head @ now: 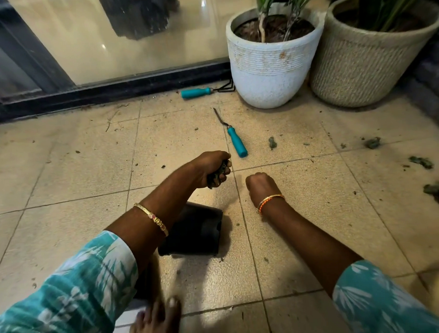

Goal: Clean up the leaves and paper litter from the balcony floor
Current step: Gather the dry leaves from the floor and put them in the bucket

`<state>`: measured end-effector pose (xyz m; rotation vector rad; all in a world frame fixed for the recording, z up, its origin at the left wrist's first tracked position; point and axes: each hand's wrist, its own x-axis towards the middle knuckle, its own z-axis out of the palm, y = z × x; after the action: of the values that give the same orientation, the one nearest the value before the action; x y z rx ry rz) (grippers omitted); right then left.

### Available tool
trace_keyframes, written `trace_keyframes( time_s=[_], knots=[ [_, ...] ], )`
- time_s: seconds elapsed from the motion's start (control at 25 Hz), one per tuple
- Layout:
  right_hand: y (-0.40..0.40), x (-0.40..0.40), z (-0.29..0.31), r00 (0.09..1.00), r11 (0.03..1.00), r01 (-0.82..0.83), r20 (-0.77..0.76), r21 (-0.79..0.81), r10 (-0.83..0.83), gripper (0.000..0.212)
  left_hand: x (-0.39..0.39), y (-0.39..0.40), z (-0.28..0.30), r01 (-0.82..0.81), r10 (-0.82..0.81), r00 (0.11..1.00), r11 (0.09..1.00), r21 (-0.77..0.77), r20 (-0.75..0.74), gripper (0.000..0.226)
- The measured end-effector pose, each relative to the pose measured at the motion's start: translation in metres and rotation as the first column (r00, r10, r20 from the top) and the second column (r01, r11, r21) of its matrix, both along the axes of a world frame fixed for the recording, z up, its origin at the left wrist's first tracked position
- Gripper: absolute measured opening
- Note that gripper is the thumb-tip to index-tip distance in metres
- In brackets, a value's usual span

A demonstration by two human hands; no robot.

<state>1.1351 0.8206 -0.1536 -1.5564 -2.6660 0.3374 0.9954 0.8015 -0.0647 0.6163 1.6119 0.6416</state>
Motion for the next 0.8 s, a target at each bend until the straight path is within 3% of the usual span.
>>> trace_keyframes(
  time_s=[0.12,0.16,0.2,0.24,0.32,0.36,0.44,0.52,0.6,0.68,0.76,0.8],
  knots=[
    [0.007,0.005,0.007,0.986,0.988,0.135,-0.087,-0.076,-0.141,0.025,0.001,0.005,0.006,0.013,-0.013,1.000,1.000,0.011,-0.006,0.035],
    [0.014,0.010,0.012,0.951,0.965,0.232,-0.178,-0.124,-0.252,0.022,0.002,0.009,0.008,0.016,-0.016,1.000,1.000,0.013,-0.010,0.035],
    [0.022,0.014,0.021,0.856,0.909,0.339,-0.320,-0.243,-0.405,0.020,0.004,0.013,0.008,0.033,-0.032,0.999,0.999,0.014,-0.017,0.034],
    [0.031,0.016,0.031,0.700,0.833,0.386,-0.463,-0.397,-0.544,0.022,0.006,0.019,0.006,0.058,-0.058,0.998,0.998,0.011,-0.023,0.034],
    [0.046,0.016,0.056,0.392,0.724,0.258,-0.615,-0.640,-0.684,0.030,0.015,0.034,0.001,0.123,-0.123,0.992,0.992,-0.003,-0.017,0.037],
    [0.052,0.014,0.065,0.308,0.700,0.166,-0.638,-0.695,-0.706,0.034,0.018,0.043,-0.002,0.143,-0.143,0.990,0.990,-0.003,0.006,0.039],
    [0.063,0.009,0.076,0.307,0.735,0.112,-0.680,-0.669,-0.666,0.037,0.024,0.060,-0.008,0.149,-0.150,0.983,0.989,0.018,0.107,0.044],
    [0.071,0.008,0.080,0.361,0.783,0.182,-0.700,-0.595,-0.616,0.036,0.025,0.078,-0.013,0.152,-0.157,0.967,0.988,0.040,0.202,0.046],
    [0.080,0.011,0.076,0.437,0.801,0.213,-0.679,-0.559,-0.590,0.031,0.024,0.094,-0.019,0.175,-0.185,0.966,0.982,0.067,0.179,0.044],
    [0.095,0.018,0.069,0.440,0.816,0.237,-0.691,-0.527,-0.574,0.022,0.021,0.108,-0.028,0.155,-0.164,0.973,0.986,0.066,0.163,0.042],
    [0.112,0.030,0.059,0.451,0.837,0.385,-0.712,-0.390,-0.539,0.017,0.017,0.120,-0.037,0.113,-0.119,0.978,0.993,0.045,0.169,0.040],
    [0.120,0.037,0.052,0.521,0.834,0.456,-0.667,-0.310,-0.533,0.016,0.013,0.126,-0.040,0.098,-0.103,0.981,0.994,0.037,0.167,0.040]
  ],
)
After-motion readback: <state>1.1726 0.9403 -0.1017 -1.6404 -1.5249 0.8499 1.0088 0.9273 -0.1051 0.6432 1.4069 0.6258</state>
